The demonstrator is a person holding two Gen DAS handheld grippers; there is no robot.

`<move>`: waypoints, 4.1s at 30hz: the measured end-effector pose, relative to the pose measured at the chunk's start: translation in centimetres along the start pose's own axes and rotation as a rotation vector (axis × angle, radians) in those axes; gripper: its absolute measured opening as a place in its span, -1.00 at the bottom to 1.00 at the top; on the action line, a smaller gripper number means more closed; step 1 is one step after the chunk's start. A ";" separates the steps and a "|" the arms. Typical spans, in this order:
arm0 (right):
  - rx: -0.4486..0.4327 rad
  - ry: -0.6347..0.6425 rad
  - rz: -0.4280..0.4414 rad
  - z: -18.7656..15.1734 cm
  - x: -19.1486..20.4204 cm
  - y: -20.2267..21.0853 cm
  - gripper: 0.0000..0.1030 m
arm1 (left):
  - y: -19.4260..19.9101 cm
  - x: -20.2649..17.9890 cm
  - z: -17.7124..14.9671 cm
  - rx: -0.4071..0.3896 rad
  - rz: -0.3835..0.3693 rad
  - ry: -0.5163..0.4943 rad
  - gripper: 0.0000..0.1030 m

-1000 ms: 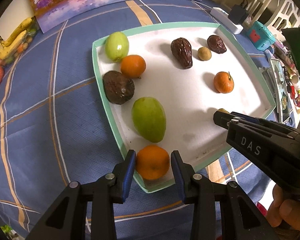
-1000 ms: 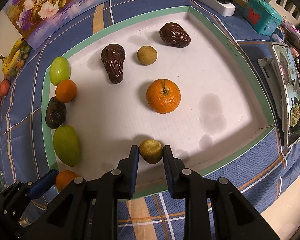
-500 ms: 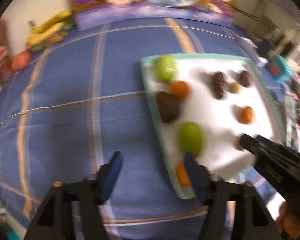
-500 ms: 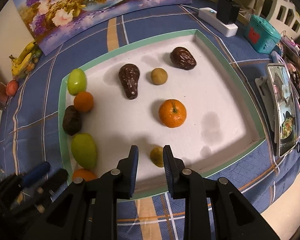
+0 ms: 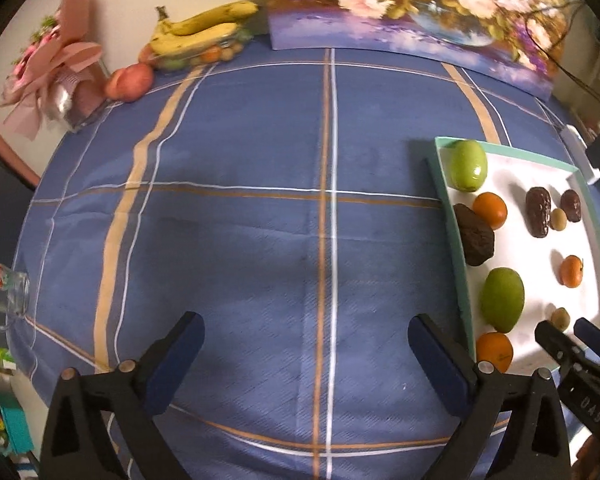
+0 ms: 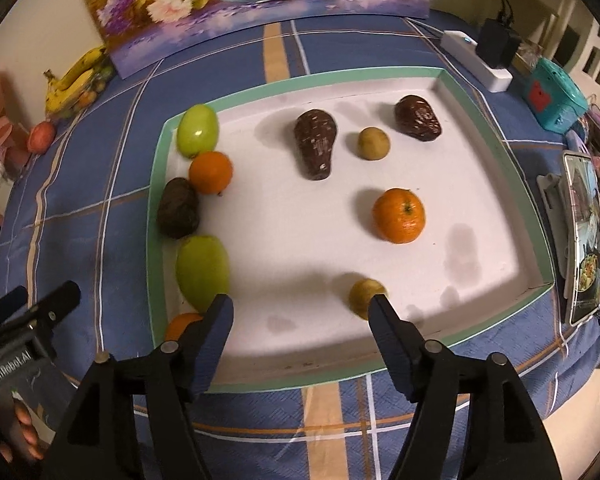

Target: Organize fruits

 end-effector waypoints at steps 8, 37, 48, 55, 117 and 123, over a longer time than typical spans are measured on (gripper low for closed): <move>-0.056 0.070 -0.004 -1.7 0.9 1.0 0.80 | 2.0 0.9 -1.0 -0.053 0.017 -0.029 1.00; -0.211 0.082 0.069 -3.3 1.7 6.0 0.81 | 6.3 1.8 -2.9 -0.110 0.091 -0.012 1.00; -0.204 0.082 0.064 -3.4 1.7 5.9 0.81 | 6.1 1.5 -3.0 -0.097 0.082 -0.031 1.00; -0.197 0.086 0.059 -3.4 1.8 5.8 0.81 | 6.1 1.5 -3.0 -0.099 0.080 -0.036 1.00; -0.170 0.105 0.049 -3.6 1.7 5.1 0.81 | 5.7 1.7 -3.1 -0.081 0.063 -0.022 1.00; -0.168 0.106 0.049 -3.5 1.7 5.1 0.81 | 5.7 1.9 -3.2 -0.079 0.065 -0.014 1.00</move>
Point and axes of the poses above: each gripper's, at about its wrist camera, not at the fingertips, and y roughly against the way its jaws point, x to its left, z to its top, the point moved 4 cm from there along -y, roughly the way its jaws point, and after that the axes turned 12 degrees about -y, right-handed, at the moved point
